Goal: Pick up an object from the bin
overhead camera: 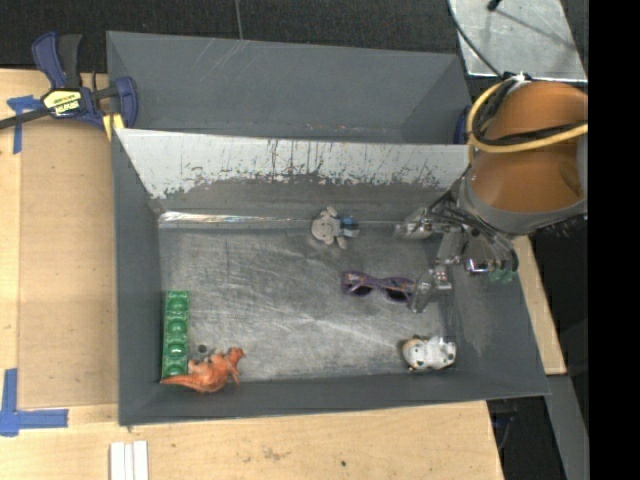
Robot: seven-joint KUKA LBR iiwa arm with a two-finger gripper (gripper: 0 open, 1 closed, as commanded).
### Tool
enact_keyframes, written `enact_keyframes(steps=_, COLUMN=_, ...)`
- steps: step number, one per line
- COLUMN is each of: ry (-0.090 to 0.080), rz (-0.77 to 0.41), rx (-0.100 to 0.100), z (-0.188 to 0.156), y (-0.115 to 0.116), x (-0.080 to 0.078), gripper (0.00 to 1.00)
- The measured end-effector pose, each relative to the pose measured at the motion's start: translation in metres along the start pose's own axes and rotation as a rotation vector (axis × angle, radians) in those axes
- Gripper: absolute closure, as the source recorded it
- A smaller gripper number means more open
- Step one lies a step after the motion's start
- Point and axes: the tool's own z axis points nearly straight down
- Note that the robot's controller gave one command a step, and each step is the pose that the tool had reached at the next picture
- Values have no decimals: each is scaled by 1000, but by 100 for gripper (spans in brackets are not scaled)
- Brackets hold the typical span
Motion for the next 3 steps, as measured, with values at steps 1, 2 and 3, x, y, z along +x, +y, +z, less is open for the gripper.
enact_keyframes(steps=1, ry=0, rz=0, rx=0, z=0, y=0, x=0, gripper=0)
enact_keyframes(steps=2, ry=-7, rz=2, rx=1, z=51, y=-14, x=1, gripper=0)
enact_keyframes(steps=3, ry=-21, rz=-51, rx=2, z=104, y=-8, x=-71, gripper=100)
